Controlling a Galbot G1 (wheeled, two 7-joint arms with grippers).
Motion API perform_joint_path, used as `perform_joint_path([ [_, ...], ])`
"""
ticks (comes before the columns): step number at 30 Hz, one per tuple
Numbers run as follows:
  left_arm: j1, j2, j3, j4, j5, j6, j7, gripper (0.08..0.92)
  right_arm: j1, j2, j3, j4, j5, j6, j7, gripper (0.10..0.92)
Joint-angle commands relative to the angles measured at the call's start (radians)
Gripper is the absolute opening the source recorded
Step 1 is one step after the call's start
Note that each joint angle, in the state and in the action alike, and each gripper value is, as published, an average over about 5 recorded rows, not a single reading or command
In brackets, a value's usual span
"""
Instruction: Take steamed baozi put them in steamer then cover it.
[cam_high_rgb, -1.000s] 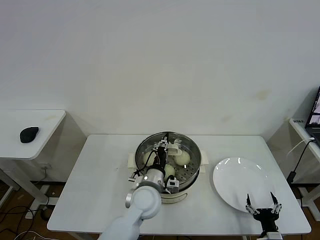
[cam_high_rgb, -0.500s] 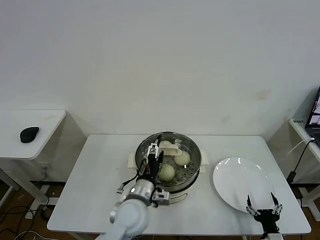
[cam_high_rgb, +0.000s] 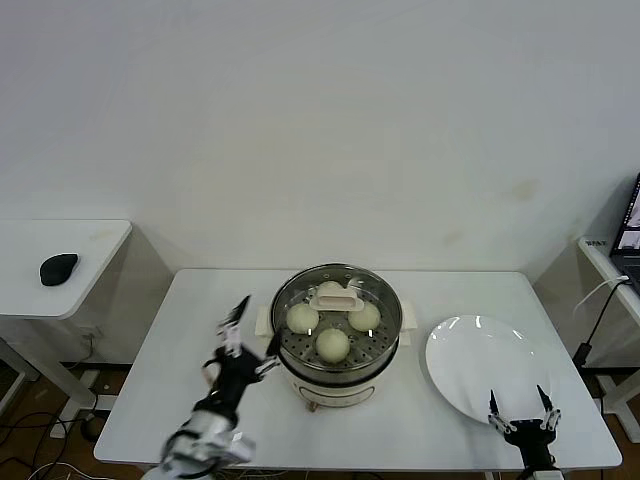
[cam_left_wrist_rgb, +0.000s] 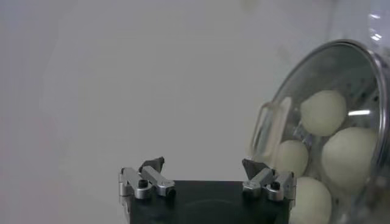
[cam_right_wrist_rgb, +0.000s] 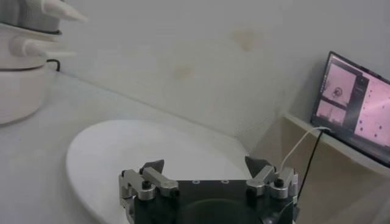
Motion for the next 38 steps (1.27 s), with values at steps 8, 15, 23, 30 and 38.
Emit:
perform_joint_path([
  [8,0.42,-0.012,-0.253,0.103,-1.043,-0.354,-0.224,0.823,-0.197,-0.164,-0.169,0.169,0.26,-0.029,-0.007,0.823],
  [15,0.405,-0.032,-0.232,0.163,-1.044,-0.408,-0.161,0.823,-0.25,-0.173,-0.219,0.192,0.283,-0.021,-0.014,0.823],
  [23,0.406,-0.036,-0.224,0.173,-1.048,-0.371,-0.15,0.823,-0.28,-0.178,-0.272,0.212,0.284,-0.022,-0.005,0.823],
  [30,0.397,-0.032,-0.222,0.184,-1.11,-0.315,-0.12,0.823,-0.29,-0.183,-0.315,0.217,0.282,-0.022,0.026,0.823],
  [38,0.398,-0.038,-0.209,0.185,-1.069,-0.313,-0.105,0.823,-0.297,-0.188,-0.335,0.231,0.274,-0.034,0.047,0.823],
])
